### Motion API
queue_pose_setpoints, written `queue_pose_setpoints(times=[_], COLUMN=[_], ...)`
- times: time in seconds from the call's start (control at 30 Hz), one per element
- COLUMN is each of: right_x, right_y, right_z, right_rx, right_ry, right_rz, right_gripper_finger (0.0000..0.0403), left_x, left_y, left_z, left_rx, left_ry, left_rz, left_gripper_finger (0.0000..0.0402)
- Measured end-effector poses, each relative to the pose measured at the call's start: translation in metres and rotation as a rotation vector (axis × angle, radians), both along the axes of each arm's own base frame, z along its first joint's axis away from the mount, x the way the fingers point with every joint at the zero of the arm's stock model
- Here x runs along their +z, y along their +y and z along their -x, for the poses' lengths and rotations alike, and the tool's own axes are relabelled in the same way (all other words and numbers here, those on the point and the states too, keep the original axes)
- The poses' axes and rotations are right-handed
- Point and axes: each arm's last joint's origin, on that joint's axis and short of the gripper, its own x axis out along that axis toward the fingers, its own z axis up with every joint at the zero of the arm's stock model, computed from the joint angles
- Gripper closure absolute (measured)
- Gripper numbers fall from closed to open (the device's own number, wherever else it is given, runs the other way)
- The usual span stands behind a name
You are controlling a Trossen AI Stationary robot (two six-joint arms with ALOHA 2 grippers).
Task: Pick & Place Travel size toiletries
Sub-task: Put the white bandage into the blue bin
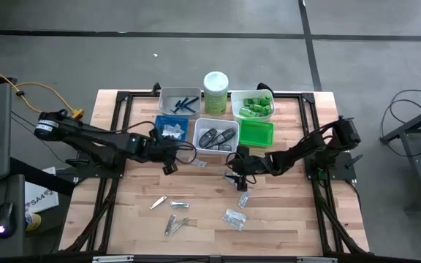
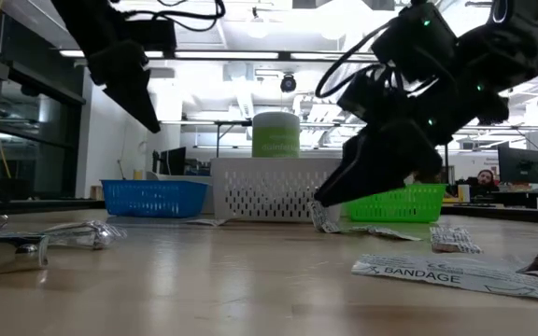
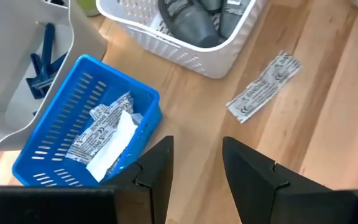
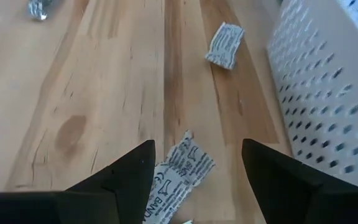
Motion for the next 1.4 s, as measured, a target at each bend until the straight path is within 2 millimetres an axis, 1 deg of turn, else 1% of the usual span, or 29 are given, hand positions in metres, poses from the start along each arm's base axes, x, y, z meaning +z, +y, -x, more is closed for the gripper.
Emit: queue_pose_setpoints(times=[0.2,0.3,0.37,0.47,0.83,1.0,1.2,1.4], right_x=[-0.013,-0.012,-0.012,-0.011,-0.012,-0.01,-0.002,0.02], right_y=[-0.004,-0.004,-0.005,-0.006,-0.005,0.002,0.012,0.026], right_z=[-0.002,-0.003,-0.004,-0.004,-0.003,-0.004,-0.006,-0.003], right_rx=[-0.04,-0.05,-0.055,-0.055,-0.042,-0.014,-0.022,-0.02], right_ry=[0.029,0.011,0.0,-0.005,0.009,-0.02,-0.095,-0.177], right_rz=[-0.002,-0.016,-0.025,-0.028,-0.039,-0.054,-0.112,-0.148], right_gripper_finger=[0.0169,0.0172,0.0183,0.0211,0.0332,0.0392,0.04,0.04], left_x=[0.0,0.0,0.001,0.001,0.001,0.001,-0.002,-0.02], left_y=[-0.013,-0.017,-0.02,-0.023,-0.023,-0.022,-0.02,-0.024], left_z=[0.002,0.003,0.003,0.003,0.003,0.004,0.01,0.022], left_rx=[-0.024,-0.039,-0.049,-0.058,-0.055,-0.038,0.023,0.025], left_ry=[-0.019,-0.021,-0.022,-0.028,-0.028,-0.032,0.008,0.022], left_rz=[-0.003,-0.012,-0.013,-0.01,-0.005,-0.009,-0.036,-0.089], left_gripper_finger=[0.0265,0.0265,0.0265,0.0265,0.0265,0.0265,0.0265,0.0265])
